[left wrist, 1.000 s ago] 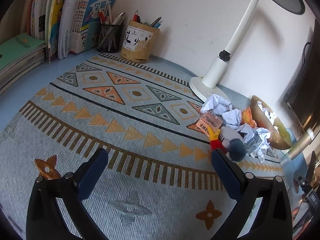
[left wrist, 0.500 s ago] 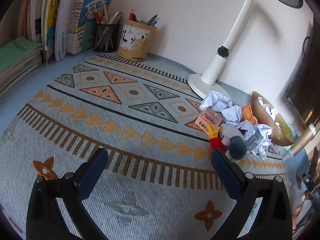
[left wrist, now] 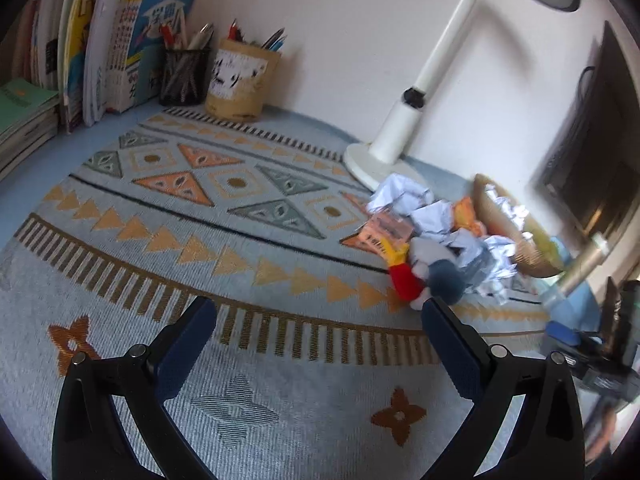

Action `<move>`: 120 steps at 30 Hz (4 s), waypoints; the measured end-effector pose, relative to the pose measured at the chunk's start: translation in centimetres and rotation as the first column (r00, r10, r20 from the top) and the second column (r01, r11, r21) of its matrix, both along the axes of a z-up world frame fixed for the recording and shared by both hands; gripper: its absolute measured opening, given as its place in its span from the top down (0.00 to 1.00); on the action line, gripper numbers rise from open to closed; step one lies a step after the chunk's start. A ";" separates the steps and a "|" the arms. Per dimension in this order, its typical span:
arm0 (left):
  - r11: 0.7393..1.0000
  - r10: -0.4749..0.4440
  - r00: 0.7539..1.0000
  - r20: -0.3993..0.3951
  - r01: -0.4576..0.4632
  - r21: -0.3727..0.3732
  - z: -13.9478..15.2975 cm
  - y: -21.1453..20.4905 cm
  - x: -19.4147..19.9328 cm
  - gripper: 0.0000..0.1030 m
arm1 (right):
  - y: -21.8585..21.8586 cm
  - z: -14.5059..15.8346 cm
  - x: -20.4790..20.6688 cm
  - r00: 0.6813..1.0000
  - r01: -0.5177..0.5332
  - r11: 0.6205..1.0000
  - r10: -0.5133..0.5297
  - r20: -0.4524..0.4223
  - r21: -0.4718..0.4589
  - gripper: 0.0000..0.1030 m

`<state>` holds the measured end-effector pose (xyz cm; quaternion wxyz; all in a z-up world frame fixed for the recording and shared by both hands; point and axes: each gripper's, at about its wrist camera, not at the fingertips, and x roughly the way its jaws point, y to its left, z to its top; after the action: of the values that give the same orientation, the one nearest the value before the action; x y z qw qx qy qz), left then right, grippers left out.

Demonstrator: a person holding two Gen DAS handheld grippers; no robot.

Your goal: Organize objects

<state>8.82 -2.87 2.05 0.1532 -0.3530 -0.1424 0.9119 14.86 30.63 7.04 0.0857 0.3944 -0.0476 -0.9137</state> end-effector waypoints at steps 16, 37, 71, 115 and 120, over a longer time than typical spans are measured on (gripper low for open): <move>1.000 0.020 1.000 0.022 -0.019 -0.021 -0.3 0.2 -0.4 0.01 | -2.0 0.7 1.7 0.989 0.072 0.983 -0.048 -0.143 0.168 0.00; 0.990 0.028 0.998 0.056 -0.020 -0.139 -0.5 1.7 -0.7 0.01 | -1.7 1.1 2.3 0.984 0.084 0.986 -0.059 -0.166 0.143 0.00; 0.984 -0.060 0.996 0.073 0.072 -0.165 -0.6 3.0 -0.8 0.01 | -0.6 0.6 1.4 0.989 0.108 0.989 -0.096 -0.115 0.102 0.00; 0.960 -0.262 0.958 0.117 0.271 -0.066 1.5 5.1 -1.4 0.01 | 1.6 0.8 -1.2 0.991 -0.030 0.998 0.038 0.131 -0.062 0.00; 0.927 -0.329 0.929 0.168 0.352 -0.131 1.2 11.0 -4.8 0.01 | 3.0 3.1 -5.6 0.990 0.009 0.986 0.015 0.142 -0.168 0.00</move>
<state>4.00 8.12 3.21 0.2699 -0.4481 -0.0162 0.8521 9.26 33.63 10.10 0.1166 0.4501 -0.1298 -0.8757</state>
